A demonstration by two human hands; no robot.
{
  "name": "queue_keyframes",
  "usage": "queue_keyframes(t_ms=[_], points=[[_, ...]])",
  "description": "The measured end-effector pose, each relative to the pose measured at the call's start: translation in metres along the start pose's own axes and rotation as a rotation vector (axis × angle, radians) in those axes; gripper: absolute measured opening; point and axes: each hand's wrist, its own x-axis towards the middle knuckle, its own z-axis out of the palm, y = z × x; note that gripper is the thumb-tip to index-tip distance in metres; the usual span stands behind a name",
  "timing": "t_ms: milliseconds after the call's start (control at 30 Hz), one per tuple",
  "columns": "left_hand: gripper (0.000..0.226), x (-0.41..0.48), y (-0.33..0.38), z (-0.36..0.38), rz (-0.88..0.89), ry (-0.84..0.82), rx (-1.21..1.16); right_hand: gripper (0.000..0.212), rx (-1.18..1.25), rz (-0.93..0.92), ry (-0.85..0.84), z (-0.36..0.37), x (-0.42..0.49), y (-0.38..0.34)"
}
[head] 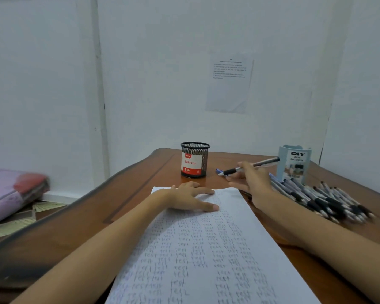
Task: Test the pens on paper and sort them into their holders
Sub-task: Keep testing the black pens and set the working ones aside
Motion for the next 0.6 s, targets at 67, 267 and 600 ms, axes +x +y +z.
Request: queue_keyframes(t_ms=[67, 267, 600], points=[[0.066, 0.000, 0.000, 0.002, -0.005, 0.005, 0.005, 0.019, -0.052, -0.010, -0.088, 0.000, -0.005, 0.000], [0.067, -0.001, 0.004, 0.010, -0.028, 0.086, 0.014, 0.015, -0.347, -0.120, -0.166, 0.005, -0.013, 0.007], [0.069, -0.005, 0.008, 0.008, -0.030, 0.084, 0.029, 0.036, -0.549, -0.235, -0.133, 0.001, -0.007, 0.018]])
